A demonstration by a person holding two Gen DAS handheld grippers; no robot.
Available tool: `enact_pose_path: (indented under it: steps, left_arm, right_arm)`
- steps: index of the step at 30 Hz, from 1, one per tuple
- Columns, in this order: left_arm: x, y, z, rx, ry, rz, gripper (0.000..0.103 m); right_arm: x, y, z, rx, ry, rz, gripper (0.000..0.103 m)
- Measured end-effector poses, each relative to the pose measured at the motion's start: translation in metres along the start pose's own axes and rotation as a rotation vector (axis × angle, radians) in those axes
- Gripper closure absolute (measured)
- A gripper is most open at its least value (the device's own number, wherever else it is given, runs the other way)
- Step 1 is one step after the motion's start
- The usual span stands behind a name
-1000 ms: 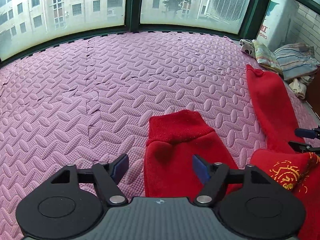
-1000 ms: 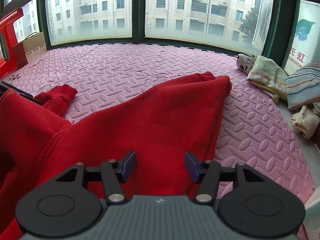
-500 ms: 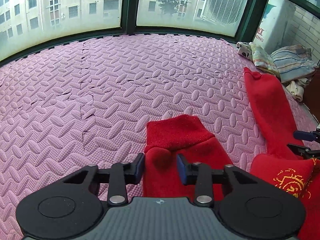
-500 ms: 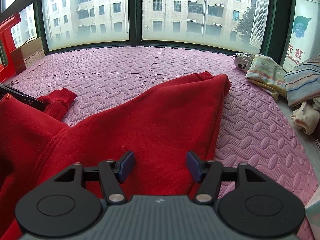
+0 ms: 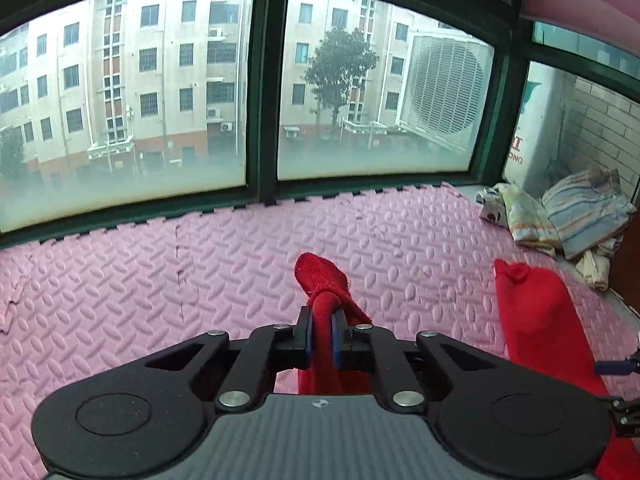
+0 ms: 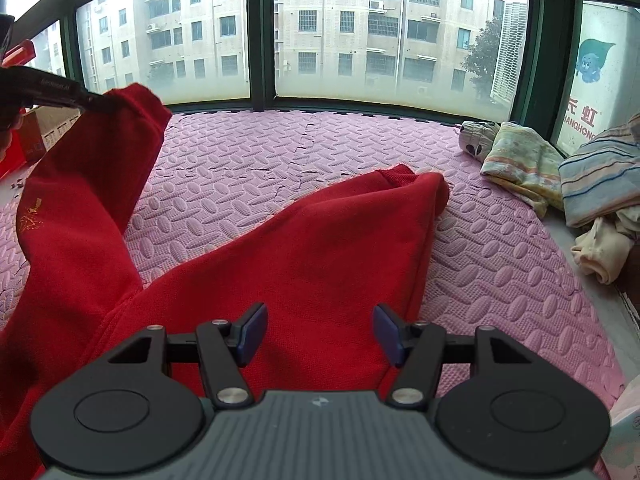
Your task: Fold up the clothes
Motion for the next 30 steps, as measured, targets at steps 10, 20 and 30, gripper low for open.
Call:
enact_pose_path:
  steps: [10, 20, 30]
  left_arm:
    - [-0.007, -0.030, 0.069, 0.113, -0.018, 0.023, 0.093]
    - [-0.027, -0.067, 0.101, 0.258, -0.085, 0.046, 0.086]
    - [-0.047, -0.046, 0.035, 0.204, -0.152, 0.077, 0.046]
  right_arm:
    - [0.003, 0.017, 0.010, -0.040, -0.016, 0.023, 0.043]
    - [0.007, 0.022, 0.025, -0.051, -0.032, 0.026, 0.043]
    - [0.010, -0.004, 0.020, 0.017, -0.018, 0.006, 0.042]
Point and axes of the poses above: each gripper's, at about its wrist camera, not at the fingertips, and z roughly the way its jaws point, y to its right, x to its top, the point moved 6 cm from there along z, roughly the way its jaws point, and after that the axes turned 8 degrees about y, right-handed, at the moved point
